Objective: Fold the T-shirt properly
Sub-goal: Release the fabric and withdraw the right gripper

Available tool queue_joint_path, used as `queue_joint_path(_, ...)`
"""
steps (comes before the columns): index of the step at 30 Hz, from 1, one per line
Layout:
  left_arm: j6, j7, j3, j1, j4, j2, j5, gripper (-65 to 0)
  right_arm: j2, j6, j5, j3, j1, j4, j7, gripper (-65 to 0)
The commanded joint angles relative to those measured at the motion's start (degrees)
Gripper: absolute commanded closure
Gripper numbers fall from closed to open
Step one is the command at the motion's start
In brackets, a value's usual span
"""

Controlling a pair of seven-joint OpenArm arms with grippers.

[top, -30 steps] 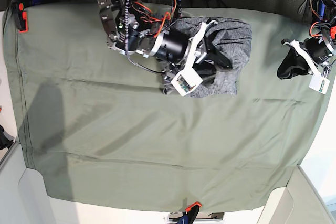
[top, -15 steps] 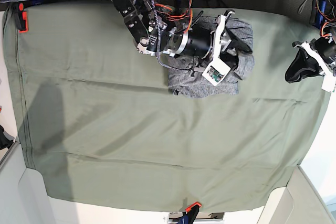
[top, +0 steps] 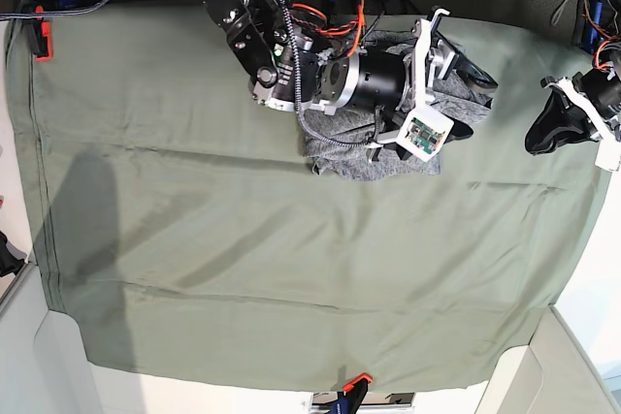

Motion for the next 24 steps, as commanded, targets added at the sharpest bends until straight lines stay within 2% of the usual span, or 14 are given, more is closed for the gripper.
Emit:
queue_joint_path(1,-0.52,-0.48,-0.61,-0.37,0.81,-1.18,-1.33,-4.5,-0.83,-0.22,0.20,1.27,0.92,1.79,0.28,-36.6)
queue_joint_path(4,-0.52,0.50,-0.61,-0.37,0.81,-1.40,-1.36,-4.5,-0.79,-1.22,-5.01,6.25,0.90,2.64,-0.59,-35.3)
queue_joint_path(5,-0.52,1.60,-0.59,0.00,0.87,-1.49,-2.12,-4.5,-0.79,-2.16,-7.41,8.13,0.90,2.62,-0.57,-31.7)
queue_joint_path(6,-0.52,3.06,-0.57,0.76,1.29,-1.44,-4.02,-4.5,-0.79,-3.41,-9.77,10.16,0.90,2.62,-0.55,-25.8)
queue_joint_path(8,-0.52,5.79,-0.15,3.76,3.65,-1.46,-8.17,-4.5,-0.72,-4.90,-13.44,14.38,0.96,2.62,0.04,-7.5)
queue_joint_path(9,-0.52,5.97,0.33,5.51,5.60,-1.44,-8.28,-4.5,-0.48,-4.98,-14.45,16.50,1.27,2.60,0.37,0.0)
queue_joint_path(13,-0.52,5.75,4.22,10.27,13.40,-1.38,-7.69,-4.4,1.64,-5.51,-14.25,23.56,3.74,2.45,1.01,0.0)
queue_joint_path(16,-0.52,2.73,10.08,12.61,15.74,-1.40,-2.19,-4.2,2.08,-6.86,-13.99,27.06,5.03,1.09,2.08,0.0)
queue_joint_path(20,-0.52,-1.38,18.62,13.05,15.54,-1.42,5.81,-2.8,2.03,-6.86,-13.09,27.56,7.34,-6.45,4.68,0.0)
queue_joint_path(24,-0.52,-3.17,22.18,12.59,15.54,-0.63,7.06,-2.8,2.05,-6.86,-13.14,25.75,11.06,-16.68,5.14,0.0)
